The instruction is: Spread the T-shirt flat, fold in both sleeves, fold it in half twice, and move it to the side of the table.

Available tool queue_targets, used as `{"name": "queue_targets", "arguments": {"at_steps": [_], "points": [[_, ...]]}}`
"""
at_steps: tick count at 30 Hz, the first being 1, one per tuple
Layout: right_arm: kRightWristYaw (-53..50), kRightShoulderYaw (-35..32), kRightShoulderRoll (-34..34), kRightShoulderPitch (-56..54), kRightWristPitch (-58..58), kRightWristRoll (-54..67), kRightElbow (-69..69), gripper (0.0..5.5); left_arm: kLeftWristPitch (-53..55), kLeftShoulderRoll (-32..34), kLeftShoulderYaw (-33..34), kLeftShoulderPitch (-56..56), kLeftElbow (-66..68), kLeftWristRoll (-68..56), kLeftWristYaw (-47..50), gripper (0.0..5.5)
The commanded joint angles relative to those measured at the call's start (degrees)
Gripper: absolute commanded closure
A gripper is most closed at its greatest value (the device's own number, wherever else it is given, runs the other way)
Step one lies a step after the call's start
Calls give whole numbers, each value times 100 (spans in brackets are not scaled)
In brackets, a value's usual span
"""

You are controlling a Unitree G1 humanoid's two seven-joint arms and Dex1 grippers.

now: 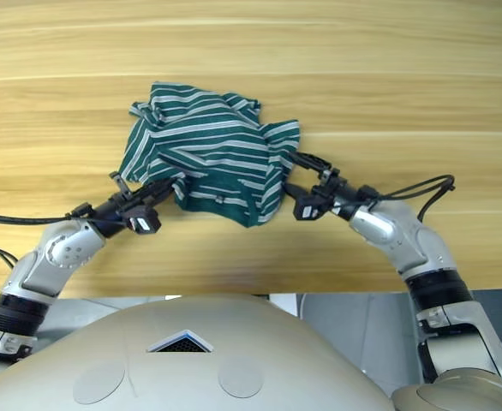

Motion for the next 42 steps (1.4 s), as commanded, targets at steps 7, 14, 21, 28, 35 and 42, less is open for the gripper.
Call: {"name": "queue_targets", "arguments": {"at_steps": [7, 14, 21, 28, 35, 42], "points": [[-110, 536, 204, 1, 39, -411, 998, 354, -53, 6, 31, -140, 101, -4, 3, 550], [-217, 583, 238, -38, -31, -291, 1056, 466, -71, 5, 57, -137, 115, -29, 14, 550], [-388, 450, 314, -88, -78, -161, 893, 539, -90, 11, 84, -105, 130, -35, 59, 550], [-503, -133, 342, 14, -74, 583, 292, 549, -163, 31, 229, -157, 257, -66, 210, 550], [-157, -800, 180, 377, -370, 1886, -349, 549, -793, -195, 761, -163, 111, -1304, 446, 550], [613, -1147, -81, 1131, -927, 4176, -1596, 549, -1430, -281, 728, 218, -332, -2576, 130, 550]]}}
